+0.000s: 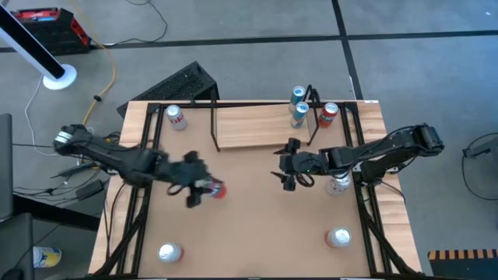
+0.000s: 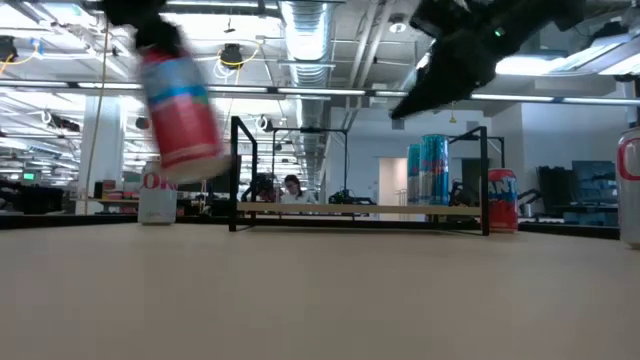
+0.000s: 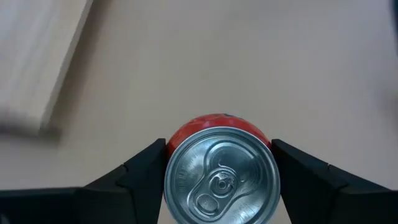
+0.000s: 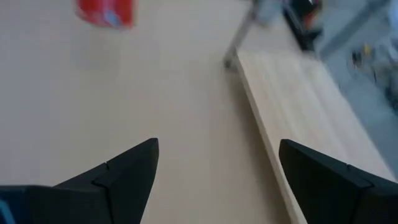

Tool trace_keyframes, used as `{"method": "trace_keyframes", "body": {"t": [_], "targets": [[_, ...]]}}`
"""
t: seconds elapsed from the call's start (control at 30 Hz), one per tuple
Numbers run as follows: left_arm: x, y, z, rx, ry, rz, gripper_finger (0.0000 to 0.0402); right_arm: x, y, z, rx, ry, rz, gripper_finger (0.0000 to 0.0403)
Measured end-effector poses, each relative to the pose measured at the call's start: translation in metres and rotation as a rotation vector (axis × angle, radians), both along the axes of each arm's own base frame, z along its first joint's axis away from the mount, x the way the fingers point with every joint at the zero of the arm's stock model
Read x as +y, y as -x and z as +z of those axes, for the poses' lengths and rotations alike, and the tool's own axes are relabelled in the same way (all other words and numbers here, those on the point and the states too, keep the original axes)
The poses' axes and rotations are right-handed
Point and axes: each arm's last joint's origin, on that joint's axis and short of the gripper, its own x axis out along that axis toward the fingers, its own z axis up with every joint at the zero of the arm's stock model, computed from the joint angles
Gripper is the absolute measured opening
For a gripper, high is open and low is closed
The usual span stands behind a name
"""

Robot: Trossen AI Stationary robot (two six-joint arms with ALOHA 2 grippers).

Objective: Place canned beverage on shelf
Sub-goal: Put the left orange soda can on the shelf

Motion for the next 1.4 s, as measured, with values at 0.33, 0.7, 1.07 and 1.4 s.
{"method": "trace_keyframes", "body": {"t": [0.33,0.7,1.07,1.4], "targets": [[0.079,-0.13,0.065,0.055,-0.394,-0.257,0.0233,0.0,0.04,-0.015,0.018,0.042,-0.12,0.0356],[0.186,-0.204,0.035,0.262,-0.404,-0.369,0.0233,-0.005,0.072,-0.026,-0.119,-0.028,-0.162,0.0356],[0.248,-0.202,0.013,0.333,-0.312,-0.35,0.0233,-0.021,0.071,-0.029,-0.132,-0.019,-0.223,0.0356],[0.256,-0.197,0.013,0.334,-0.253,-0.289,0.0277,-0.025,0.069,-0.026,-0.146,0.014,-0.216,0.0356]]}}
